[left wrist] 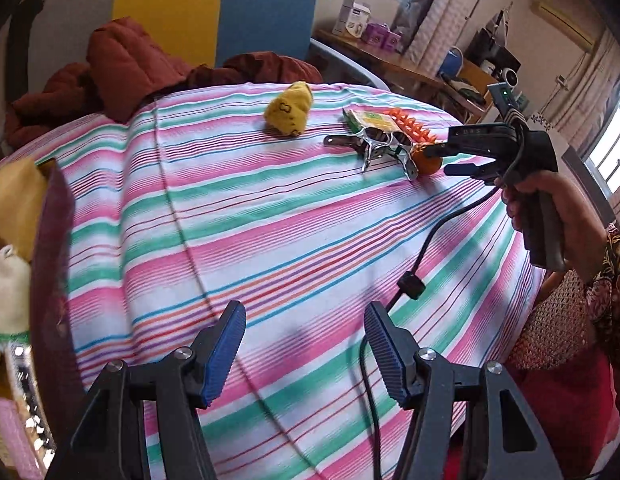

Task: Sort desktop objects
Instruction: 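Move both grippers back to the pile, right toward the orange, then grasp the metal clip with the left gripper while the right grasps the orange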

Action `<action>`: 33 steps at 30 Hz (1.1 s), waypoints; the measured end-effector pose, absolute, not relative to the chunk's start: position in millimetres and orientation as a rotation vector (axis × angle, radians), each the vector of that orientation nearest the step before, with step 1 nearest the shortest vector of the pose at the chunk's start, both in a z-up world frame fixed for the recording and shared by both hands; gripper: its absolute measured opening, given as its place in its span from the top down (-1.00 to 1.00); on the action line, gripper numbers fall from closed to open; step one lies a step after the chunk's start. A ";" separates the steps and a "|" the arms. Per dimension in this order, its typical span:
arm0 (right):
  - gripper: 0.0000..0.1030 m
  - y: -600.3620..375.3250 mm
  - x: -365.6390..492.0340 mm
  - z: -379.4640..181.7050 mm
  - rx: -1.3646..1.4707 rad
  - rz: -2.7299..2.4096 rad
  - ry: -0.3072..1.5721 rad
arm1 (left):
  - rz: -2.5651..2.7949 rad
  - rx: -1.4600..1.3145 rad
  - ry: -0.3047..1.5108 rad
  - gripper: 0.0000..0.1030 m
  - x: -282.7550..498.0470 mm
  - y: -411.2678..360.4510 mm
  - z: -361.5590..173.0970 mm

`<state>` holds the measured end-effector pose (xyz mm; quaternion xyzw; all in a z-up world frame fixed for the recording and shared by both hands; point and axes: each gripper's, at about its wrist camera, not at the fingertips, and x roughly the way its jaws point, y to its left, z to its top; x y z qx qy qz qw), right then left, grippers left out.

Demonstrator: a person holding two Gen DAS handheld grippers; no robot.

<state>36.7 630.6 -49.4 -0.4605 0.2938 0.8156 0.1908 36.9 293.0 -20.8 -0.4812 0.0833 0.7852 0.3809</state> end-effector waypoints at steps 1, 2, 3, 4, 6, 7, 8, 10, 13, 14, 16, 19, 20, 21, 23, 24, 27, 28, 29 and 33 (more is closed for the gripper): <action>-0.05 633.0 33.7 -52.6 -1.300 2.291 0.854 | 1.994 -1.226 0.208 -0.21 34.1 299.3 -20.9; -0.05 633.3 30.5 -54.4 -1.311 2.295 0.859 | 1.992 -1.223 0.209 -0.21 31.7 306.5 -20.5; -0.04 633.0 26.5 -56.0 -1.325 2.302 0.850 | 1.992 -1.218 0.217 -0.21 28.7 314.8 -20.2; 0.02 632.1 23.0 -56.2 -1.332 2.308 0.837 | 1.990 -1.214 0.223 -0.21 25.0 322.5 -20.2; 0.07 629.0 17.3 -56.9 -1.342 2.317 0.801 | 1.990 -1.201 0.239 -0.21 18.2 338.7 -19.2; 0.08 628.6 16.1 -57.1 -1.345 2.316 0.781 | 1.991 -1.190 0.248 -0.21 14.4 347.3 -18.1; 0.09 628.0 15.3 -56.4 -1.345 2.310 0.765 | 1.992 -1.182 0.261 -0.21 10.8 355.3 -17.8; 0.09 624.9 13.9 -56.2 -1.357 2.289 0.728 | 1.992 -1.161 0.289 -0.21 2.5 372.9 -16.2; 0.09 625.6 19.1 -54.8 -1.377 2.242 0.676 | 1.973 -1.160 0.342 -0.21 -10.6 403.9 -17.0; 0.09 628.3 22.2 -54.1 -1.380 2.219 0.650 | 1.960 -1.148 0.360 -0.21 -13.7 414.1 -17.0; 0.09 638.6 30.9 -53.4 -1.373 2.169 0.637 | 1.954 -1.097 0.421 -0.21 -18.1 436.2 -16.7; 0.09 656.3 42.4 -54.7 -1.347 2.134 0.714 | 1.903 -1.058 0.513 -0.21 -28.6 470.3 -22.5; 0.09 659.7 43.8 -55.6 -1.343 2.133 0.742 | 1.864 -1.057 0.541 -0.21 -31.8 480.3 -25.9; 0.09 660.8 43.1 -55.7 -1.346 2.134 0.743 | 1.829 -1.065 0.568 -0.21 -35.6 489.8 -30.6; 0.08 659.4 39.4 -54.6 -1.358 2.136 0.709 | 1.798 -1.065 0.619 -0.21 -43.7 505.8 -38.7; 0.08 658.0 37.3 -54.2 -1.363 2.136 0.696 | 1.774 -1.066 0.646 -0.21 -47.3 512.4 -43.3; 0.08 658.6 37.9 -54.3 -1.362 2.136 0.706 | 1.734 -1.035 0.741 -0.20 -50.7 527.1 -54.4; 0.08 659.3 37.4 -54.9 -1.363 2.136 0.715 | 1.711 -1.004 0.774 -0.20 -47.0 530.5 -56.8; 0.08 658.8 38.6 -54.8 -1.363 2.135 0.721 | 1.696 -0.984 0.806 -0.20 -43.1 533.0 -59.7; 0.08 657.0 36.6 -55.5 -1.369 2.135 0.704 | 1.677 -1.027 0.703 0.26 -47.7 529.6 -64.6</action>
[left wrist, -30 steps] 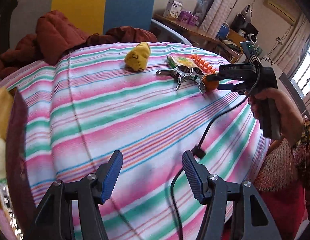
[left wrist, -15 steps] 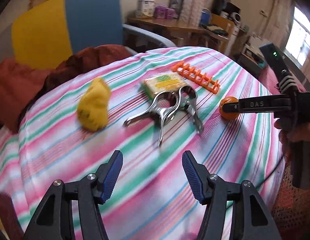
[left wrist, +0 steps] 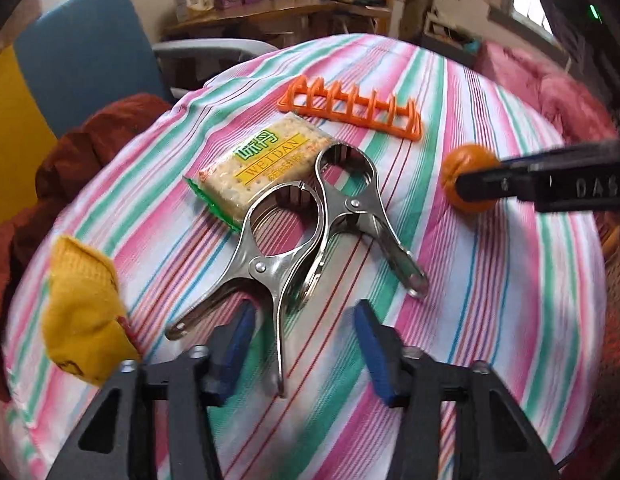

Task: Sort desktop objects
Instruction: 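Grasp the metal clip with the left gripper while the right grasps the orange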

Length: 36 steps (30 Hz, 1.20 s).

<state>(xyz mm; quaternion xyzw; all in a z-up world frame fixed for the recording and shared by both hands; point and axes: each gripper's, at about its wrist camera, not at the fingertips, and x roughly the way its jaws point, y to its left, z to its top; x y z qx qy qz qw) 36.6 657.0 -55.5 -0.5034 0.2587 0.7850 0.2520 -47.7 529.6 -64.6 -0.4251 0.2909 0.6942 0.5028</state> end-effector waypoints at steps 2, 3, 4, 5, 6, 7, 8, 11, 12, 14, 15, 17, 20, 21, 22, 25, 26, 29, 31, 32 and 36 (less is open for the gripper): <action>0.08 656.9 36.6 -55.7 -1.369 2.136 0.705 | 1.714 -1.051 0.649 0.54 -52.8 522.1 -64.4; 0.08 657.2 36.8 -55.8 -1.368 2.136 0.708 | 1.710 -1.059 0.625 0.65 -53.7 517.2 -64.5; 0.08 657.7 36.9 -55.9 -1.367 2.136 0.711 | 1.709 -1.062 0.616 0.80 -53.3 511.6 -64.6; 0.08 658.2 37.8 -55.9 -1.366 2.137 0.713 | 1.714 -1.069 0.615 0.84 -52.2 505.5 -64.5; 0.08 658.4 37.7 -55.7 -1.367 2.138 0.710 | 1.713 -1.083 0.603 0.87 -50.9 498.8 -63.8; 0.07 658.5 37.9 -55.6 -1.367 2.138 0.707 | 1.709 -1.098 0.591 0.92 -48.4 491.9 -63.0; 0.07 658.6 39.7 -55.3 -1.367 2.139 0.708 | 1.710 -1.106 0.589 0.93 -44.3 486.2 -63.4; 0.08 658.7 41.2 -54.5 -1.367 2.140 0.710 | 1.721 -1.130 0.567 0.97 -32.1 464.5 -62.5; 0.07 658.8 41.3 -54.4 -1.367 2.139 0.711 | 1.716 -1.130 0.557 0.97 -28.7 459.6 -61.7; 0.07 659.0 41.7 -53.8 -1.368 2.140 0.712 | 1.718 -1.090 0.563 0.97 -19.0 453.4 -55.7; 0.07 658.7 42.3 -53.6 -1.367 2.140 0.716 | 1.744 -1.053 0.578 0.88 -15.5 452.8 -50.2; 0.07 658.4 44.2 -53.1 -1.362 2.138 0.733 | 1.781 -1.002 0.583 0.34 -16.5 458.7 -37.9; 0.07 658.2 45.5 -52.6 -1.359 2.139 0.743 | 1.816 -0.959 0.597 -0.14 -31.5 483.0 -27.7; 0.07 658.3 45.5 -52.6 -1.360 2.139 0.742 | 1.797 -0.960 0.632 -0.14 -35.9 494.5 -29.1; 0.07 658.4 45.5 -52.4 -1.361 2.139 0.741 | 1.781 -0.960 0.668 -0.14 -40.1 504.3 -31.8; 0.07 658.4 47.2 -52.9 -1.360 2.138 0.745 | 1.721 -0.949 0.799 -0.14 -45.7 531.1 -45.4; 0.06 658.8 46.5 -53.6 -1.364 2.138 0.751 | 1.714 -0.939 0.842 -0.14 -46.9 537.0 -50.1; 0.05 659.8 44.8 -54.0 -1.367 2.136 0.754 | 1.696 -0.923 0.882 -0.07 -50.3 541.5 -58.8; 0.05 660.0 43.7 -53.9 -1.369 2.135 0.751 | 1.694 -0.953 0.823 0.11 -53.9 538.0 -64.3; 0.05 660.3 42.6 -53.8 -1.370 2.135 0.748 | 1.707 -0.942 0.788 0.12 -53.5 533.3 -64.4; 0.05 660.2 39.8 -54.5 -1.375 2.136 0.736 | 1.730 -0.935 0.717 0.12 -49.8 519.4 -64.1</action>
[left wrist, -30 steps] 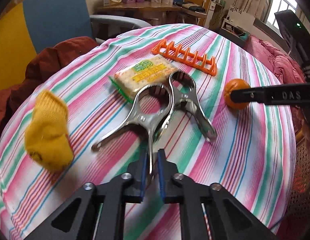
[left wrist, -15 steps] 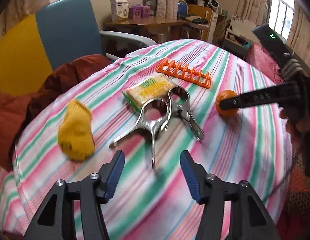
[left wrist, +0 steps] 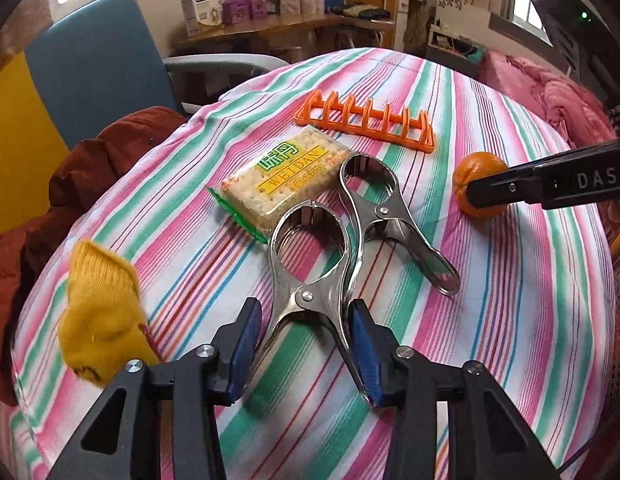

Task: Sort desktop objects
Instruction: 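Grasp the metal clip with the left gripper while the right grasps the orange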

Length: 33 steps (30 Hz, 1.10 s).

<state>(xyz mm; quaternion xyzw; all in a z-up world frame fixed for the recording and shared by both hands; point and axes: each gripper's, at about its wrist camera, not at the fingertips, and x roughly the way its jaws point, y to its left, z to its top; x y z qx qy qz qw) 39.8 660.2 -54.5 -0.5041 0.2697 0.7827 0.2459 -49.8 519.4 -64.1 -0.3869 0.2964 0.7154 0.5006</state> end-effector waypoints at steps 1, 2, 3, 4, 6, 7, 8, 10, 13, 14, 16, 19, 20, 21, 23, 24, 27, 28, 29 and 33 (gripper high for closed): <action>0.06 659.1 39.7 -54.6 -1.378 2.137 0.728 | 1.739 -0.938 0.708 0.13 -47.6 515.6 -63.4; 0.06 659.4 38.3 -54.4 -1.380 2.139 0.721 | 1.749 -0.941 0.702 0.13 -45.0 510.9 -63.0; 0.06 659.3 37.7 -54.4 -1.381 2.140 0.717 | 1.762 -0.941 0.694 0.13 -41.8 504.6 -62.9; 0.06 658.8 37.9 -54.5 -1.382 2.140 0.716 | 1.773 -0.939 0.692 0.13 -38.5 498.8 -62.6; 0.06 659.8 37.4 -54.5 -1.384 2.143 0.716 | 1.805 -0.952 0.670 0.13 -32.5 481.4 -61.6; 0.06 659.7 37.2 -54.6 -1.384 2.143 0.714 | 1.822 -0.961 0.656 0.13 -30.7 473.5 -61.7; 0.06 659.2 36.7 -54.6 -1.385 2.144 0.708 | 1.833 -0.966 0.649 0.13 -27.7 465.5 -61.1; 0.07 657.5 34.0 -56.8 -1.404 2.133 0.676 | 1.857 -0.973 0.635 0.13 -19.5 447.4 -59.8; 0.07 655.9 30.0 -68.1 -1.455 2.111 0.685 | 1.896 -0.981 0.593 0.13 -7.3 420.6 -57.7; 0.07 654.9 28.8 -70.9 -1.467 2.106 0.680 | 1.911 -0.984 0.575 0.13 -4.9 412.8 -57.1; 0.08 650.2 25.5 -69.6 -1.470 2.112 0.617 | 1.938 -0.983 0.550 0.13 1.1 397.0 -56.2; 0.09 647.6 25.9 -68.8 -1.475 2.120 0.607 | 1.961 -0.995 0.522 0.14 5.9 377.5 -55.2; 0.09 649.8 29.3 -68.4 -1.460 2.126 0.659 | 1.964 -1.002 0.511 0.14 7.1 370.9 -54.9; 0.09 651.6 33.0 -68.2 -1.447 2.125 0.706 | 1.970 -1.012 0.492 0.15 9.0 361.2 -53.5; 0.09 650.7 39.1 -66.7 -1.437 2.117 0.755 | 1.978 -1.026 0.459 0.16 10.1 346.6 -53.6; 0.10 648.4 41.6 -66.0 -1.436 2.117 0.784 | 1.982 -1.029 0.443 0.16 10.5 339.4 -53.7; 0.25 629.4 47.9 -57.5 -1.432 2.176 0.863 | 1.990 -1.072 0.368 0.11 5.7 325.6 -56.0; 0.66 619.3 47.6 -53.1 -1.446 2.203 0.863 | 1.990 -1.087 0.333 0.11 3.0 323.4 -56.4; 0.73 606.4 47.4 -48.4 -1.456 2.238 0.869 | 1.992 -1.096 0.319 0.10 1.6 324.0 -56.9; 0.73 557.1 46.4 -43.6 -1.567 2.319 0.704 | 1.988 -1.113 0.377 0.08 3.3 337.2 -55.1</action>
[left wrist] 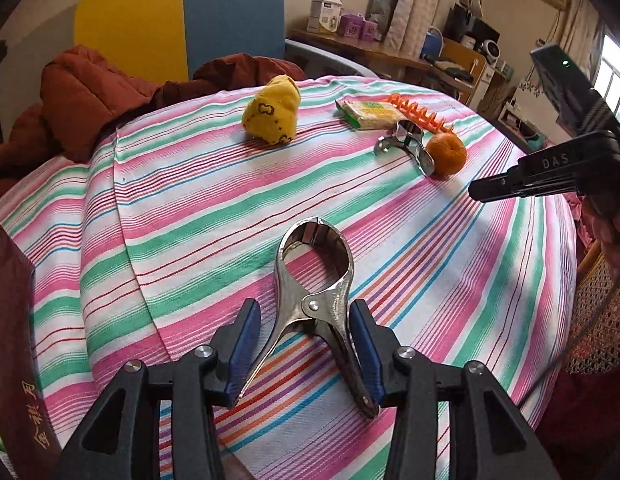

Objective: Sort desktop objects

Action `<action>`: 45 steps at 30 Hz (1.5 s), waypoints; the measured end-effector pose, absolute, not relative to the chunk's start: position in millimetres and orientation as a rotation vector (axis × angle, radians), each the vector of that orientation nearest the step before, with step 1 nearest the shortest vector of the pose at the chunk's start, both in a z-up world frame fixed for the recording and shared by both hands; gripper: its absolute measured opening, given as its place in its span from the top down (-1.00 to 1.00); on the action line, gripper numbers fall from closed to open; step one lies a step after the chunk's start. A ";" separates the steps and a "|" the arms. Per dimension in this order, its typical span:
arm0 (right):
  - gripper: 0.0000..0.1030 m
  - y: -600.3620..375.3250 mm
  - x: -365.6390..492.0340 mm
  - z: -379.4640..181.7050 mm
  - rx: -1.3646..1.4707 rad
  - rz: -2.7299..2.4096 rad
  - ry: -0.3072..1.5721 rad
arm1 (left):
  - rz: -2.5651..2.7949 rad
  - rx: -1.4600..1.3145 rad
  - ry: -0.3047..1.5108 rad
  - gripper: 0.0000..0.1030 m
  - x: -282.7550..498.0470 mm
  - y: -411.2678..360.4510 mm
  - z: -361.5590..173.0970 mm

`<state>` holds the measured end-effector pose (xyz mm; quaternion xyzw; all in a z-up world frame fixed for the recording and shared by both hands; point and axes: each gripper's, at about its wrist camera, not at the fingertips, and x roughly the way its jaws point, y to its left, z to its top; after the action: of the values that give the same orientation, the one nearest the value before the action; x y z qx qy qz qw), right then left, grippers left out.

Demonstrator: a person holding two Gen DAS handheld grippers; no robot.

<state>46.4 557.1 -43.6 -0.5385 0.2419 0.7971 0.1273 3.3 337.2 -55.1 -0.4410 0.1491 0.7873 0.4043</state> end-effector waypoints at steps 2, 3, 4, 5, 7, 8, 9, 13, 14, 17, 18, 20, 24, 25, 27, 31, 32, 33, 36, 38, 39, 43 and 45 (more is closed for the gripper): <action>0.73 549.1 54.5 -40.0 -1.499 2.346 0.649 | 1.977 -1.116 0.390 0.03 2.9 343.6 -54.8; 0.68 551.2 56.2 -38.4 -1.459 2.324 0.626 | 1.977 -1.112 0.406 0.03 2.7 347.4 -55.0; 0.38 557.4 55.2 -36.9 -1.413 2.307 0.631 | 1.972 -1.106 0.425 0.03 2.3 351.2 -56.1; -0.03 565.0 54.0 -35.4 -1.376 2.301 0.648 | 1.973 -1.099 0.444 0.03 2.4 353.8 -57.0; -0.19 578.0 52.1 -34.9 -1.355 2.260 0.645 | 1.977 -1.087 0.457 0.03 0.8 357.5 -58.0; -0.19 583.5 49.9 -35.9 -1.351 2.253 0.635 | 1.974 -1.078 0.459 0.03 0.6 358.4 -58.7; -0.19 588.1 48.3 -36.7 -1.355 2.256 0.634 | 1.977 -1.062 0.471 0.03 1.1 359.3 -59.9; -0.21 611.1 37.5 -55.8 -1.360 2.266 0.814 | 1.985 -1.016 0.458 0.03 1.3 355.1 -63.4; -0.20 614.1 35.6 -59.5 -1.359 2.269 0.873 | 1.981 -1.023 0.442 0.03 -0.7 354.1 -63.4; -0.20 612.4 23.4 -63.8 -1.384 2.307 0.892 | 1.974 -1.037 0.400 0.08 -5.6 351.8 -63.9; -0.20 612.3 19.3 -65.1 -1.388 2.313 0.895 | 1.975 -1.036 0.396 0.08 -5.7 351.4 -64.1; -0.13 610.6 11.4 -67.2 -1.387 2.328 0.890 | 1.983 -1.024 0.401 0.09 -3.8 351.6 -64.6; -0.01 603.0 4.8 -69.0 -1.417 2.345 0.841 | 1.983 -1.024 0.372 0.15 -4.6 349.4 -65.4; -0.01 601.5 5.3 -68.9 -1.423 2.342 0.826 | 1.980 -1.024 0.357 0.15 -5.5 348.3 -65.5; 0.00 601.8 8.2 -69.1 -1.421 2.328 0.834 | 1.980 -1.021 0.349 0.16 -6.2 347.5 -65.3; 0.00 598.6 12.7 -64.7 -1.442 2.304 0.784 | 1.990 -1.009 0.333 0.17 -2.9 340.4 -64.0; 0.00 595.4 14.6 -62.3 -1.454 2.299 0.778 | 1.994 -1.008 0.331 0.17 -1.7 338.2 -63.7; 0.00 591.5 15.9 -60.3 -1.464 2.304 0.787 | 1.997 -1.006 0.331 0.17 -0.2 336.0 -63.2; 0.00 574.5 23.9 -49.3 -1.486 2.343 0.882 | 2.008 -1.008 0.319 0.17 4.2 328.1 -61.5; 0.00 556.0 25.6 -42.5 -1.519 2.377 0.898 | 2.015 -1.013 0.309 0.17 7.7 321.6 -60.0; 0.00 545.5 27.2 -39.0 -1.534 2.395 0.885 | 2.015 -1.019 0.300 0.17 9.7 317.5 -59.3; 0.00 506.7 36.2 -30.1 -1.582 2.463 0.933 | 2.024 -1.043 0.239 0.17 21.0 296.0 -55.6; 0.00 489.9 41.4 -26.7 -1.597 2.483 1.003 | 2.022 -1.046 0.200 0.17 27.4 283.2 -51.5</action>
<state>41.4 489.9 -26.7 -0.5123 0.3215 0.7963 0.0120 27.4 283.2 -51.5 -0.4163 0.0797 0.8049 0.4153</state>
